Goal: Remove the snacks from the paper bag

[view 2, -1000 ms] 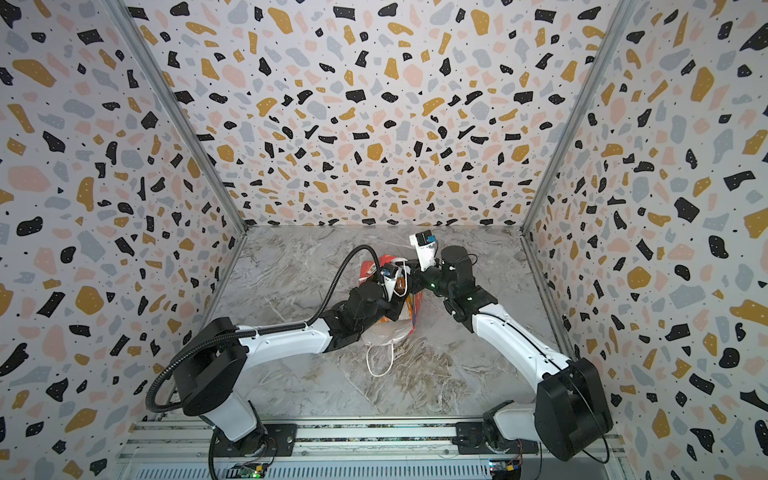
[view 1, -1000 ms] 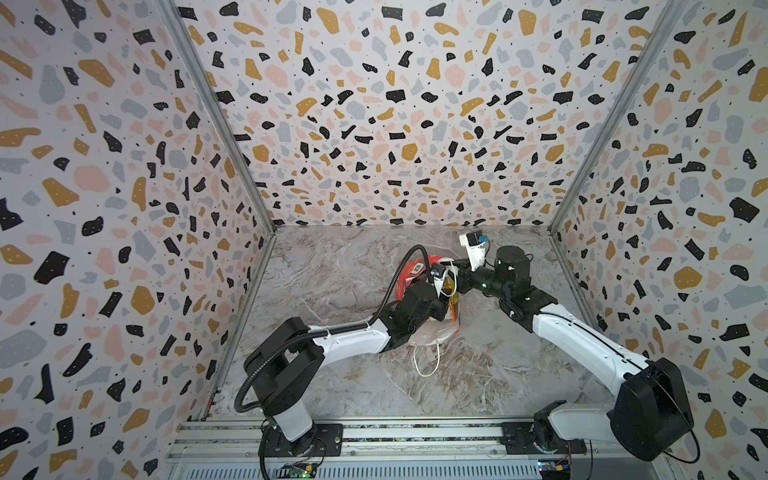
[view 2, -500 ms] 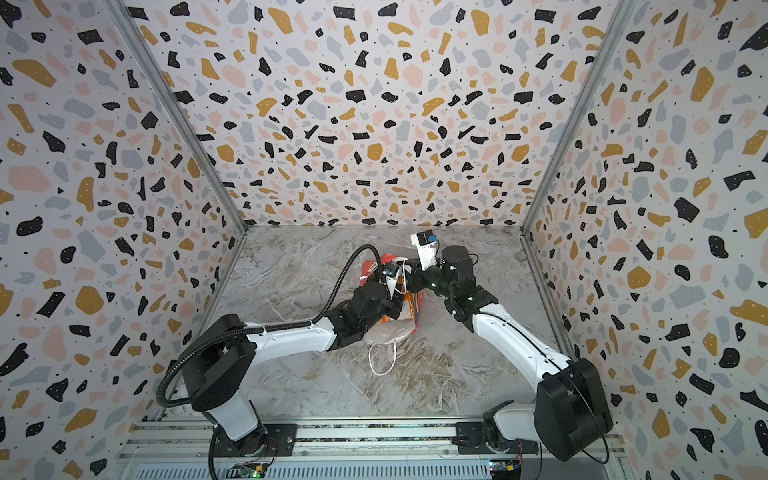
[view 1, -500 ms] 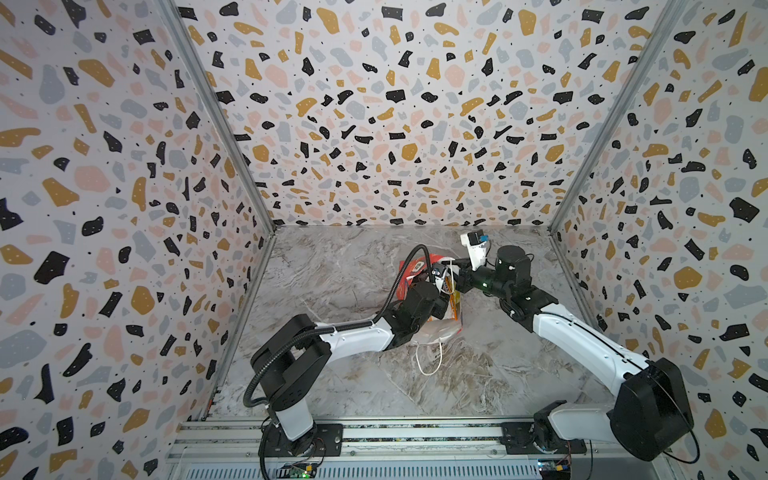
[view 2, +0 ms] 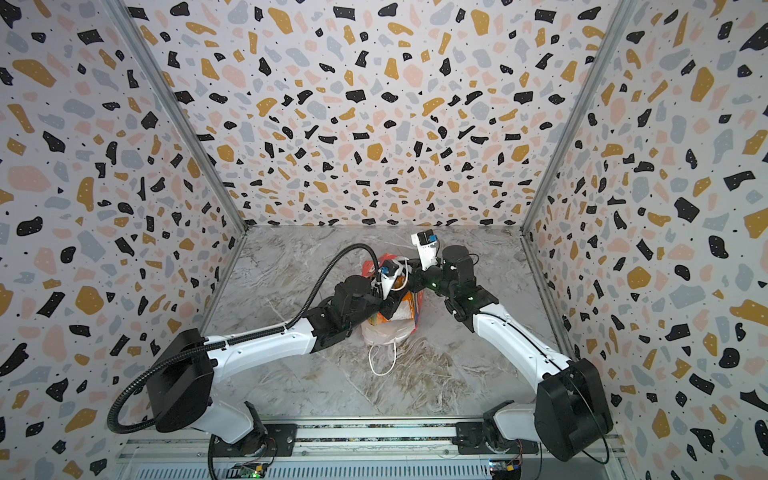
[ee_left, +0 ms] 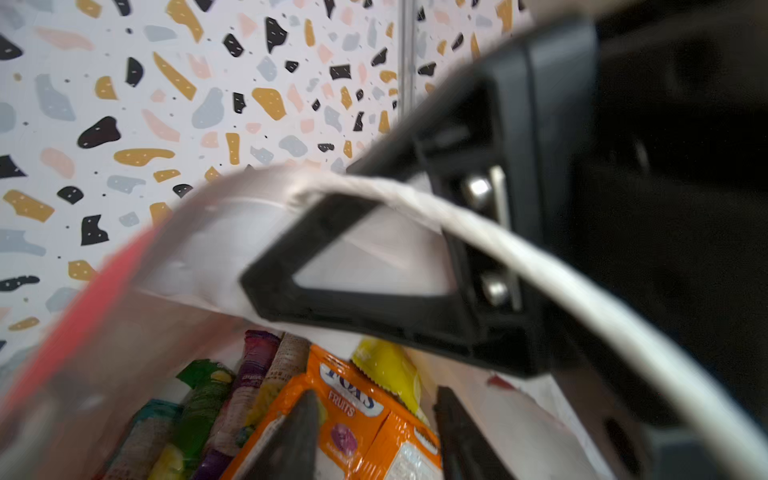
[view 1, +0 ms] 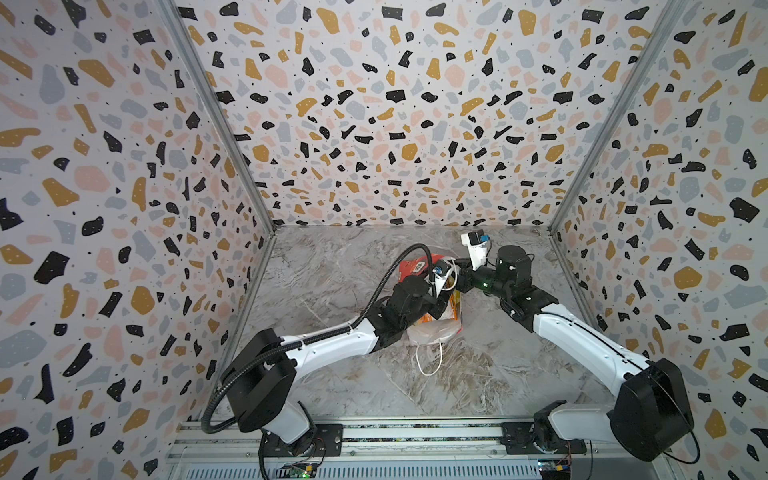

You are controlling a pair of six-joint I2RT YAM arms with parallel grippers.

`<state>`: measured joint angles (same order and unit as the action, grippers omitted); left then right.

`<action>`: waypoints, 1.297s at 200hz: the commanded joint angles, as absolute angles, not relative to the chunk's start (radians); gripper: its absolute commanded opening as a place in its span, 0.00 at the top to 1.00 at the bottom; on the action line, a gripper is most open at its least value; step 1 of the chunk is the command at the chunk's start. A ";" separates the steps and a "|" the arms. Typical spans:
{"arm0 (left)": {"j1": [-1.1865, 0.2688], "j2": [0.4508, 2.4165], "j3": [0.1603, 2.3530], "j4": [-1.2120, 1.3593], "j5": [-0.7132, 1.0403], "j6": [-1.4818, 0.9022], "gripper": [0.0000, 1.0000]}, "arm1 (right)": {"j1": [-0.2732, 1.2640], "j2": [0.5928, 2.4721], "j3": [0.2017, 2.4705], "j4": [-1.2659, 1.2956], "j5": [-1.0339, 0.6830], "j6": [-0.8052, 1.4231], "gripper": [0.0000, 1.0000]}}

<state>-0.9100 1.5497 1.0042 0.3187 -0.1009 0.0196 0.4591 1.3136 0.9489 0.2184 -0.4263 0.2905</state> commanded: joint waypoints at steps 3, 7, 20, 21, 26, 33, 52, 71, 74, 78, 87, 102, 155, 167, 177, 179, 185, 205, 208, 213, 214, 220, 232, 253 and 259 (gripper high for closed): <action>-0.908 1.563 1.021 0.258 -0.059 0.180 0.35 | 0.448 1.259 0.953 0.290 -0.413 0.306 1.00; -0.908 1.565 1.025 0.234 -0.057 0.197 0.32 | 0.449 1.259 0.954 0.290 -0.412 0.306 1.00; -0.907 1.569 1.029 0.220 -0.051 0.241 0.26 | 0.449 1.259 0.958 0.287 -0.412 0.305 1.00; -0.908 1.569 1.029 0.220 -0.051 0.245 0.26 | 0.448 1.259 0.959 0.286 -0.412 0.305 1.00; -0.908 1.571 1.031 0.215 -0.047 0.260 0.25 | 0.449 1.259 0.960 0.286 -0.412 0.304 1.00; -0.908 1.577 1.034 0.207 -0.046 0.279 0.24 | 0.448 1.259 0.962 0.287 -0.413 0.306 1.00; -0.908 1.595 1.033 0.202 -0.055 0.321 0.20 | 0.448 1.258 0.957 0.288 -0.418 0.306 1.00; -0.909 1.619 1.038 0.195 -0.091 0.336 0.17 | 0.448 1.261 0.959 0.287 -0.419 0.306 1.00; -0.908 1.625 1.042 0.192 -0.099 0.336 0.17 | 0.448 1.262 0.961 0.286 -0.418 0.306 1.00; -0.909 1.632 1.048 0.181 -0.106 0.339 0.17 | 0.449 1.262 0.963 0.286 -0.417 0.306 1.00; -0.908 1.649 1.067 0.158 -0.122 0.345 0.16 | 0.448 1.263 0.965 0.284 -0.418 0.305 1.00; -0.911 1.666 1.077 0.150 -0.132 0.351 0.14 | 0.449 1.264 0.958 0.287 -0.421 0.307 1.00; -0.913 1.698 1.078 0.207 -0.179 0.334 0.13 | 0.449 1.264 0.953 0.293 -0.424 0.307 1.00; -0.913 1.714 1.084 0.200 -0.180 0.335 0.12 | 0.449 1.264 0.952 0.293 -0.425 0.307 1.00; -0.914 1.720 1.087 0.201 -0.185 0.324 0.11 | 0.449 1.267 0.954 0.295 -0.428 0.308 1.00; -0.914 1.719 1.087 0.203 -0.184 0.323 0.11 | 0.449 1.267 0.955 0.295 -0.430 0.309 1.00; -0.913 1.716 1.081 0.213 -0.180 0.318 0.11 | 0.448 1.268 0.957 0.296 -0.432 0.309 1.00; -0.914 1.689 1.068 0.243 -0.165 0.301 0.11 | 0.448 1.270 0.948 0.304 -0.440 0.313 1.00; -0.914 1.684 1.065 0.244 -0.161 0.299 0.12 | 0.448 1.270 0.949 0.304 -0.441 0.313 1.00; -0.914 1.672 1.059 0.244 -0.154 0.298 0.12 | 0.449 1.269 0.949 0.302 -0.440 0.313 1.00; -0.914 1.671 1.057 0.244 -0.153 0.298 0.12 | 0.448 1.269 0.950 0.302 -0.441 0.311 1.00; -0.914 1.655 1.047 0.279 -0.148 0.294 0.13 | 0.449 1.270 0.953 0.299 -0.440 0.309 1.00; -0.915 1.615 1.027 0.299 -0.138 0.287 0.14 | 0.448 1.269 0.960 0.292 -0.438 0.305 1.00; -0.914 1.538 0.987 0.326 -0.123 0.283 0.16 | 0.448 1.264 0.965 0.288 -0.437 0.302 1.00; -0.915 1.516 0.974 0.339 -0.119 0.284 0.16 | 0.449 1.264 0.965 0.288 -0.437 0.303 1.00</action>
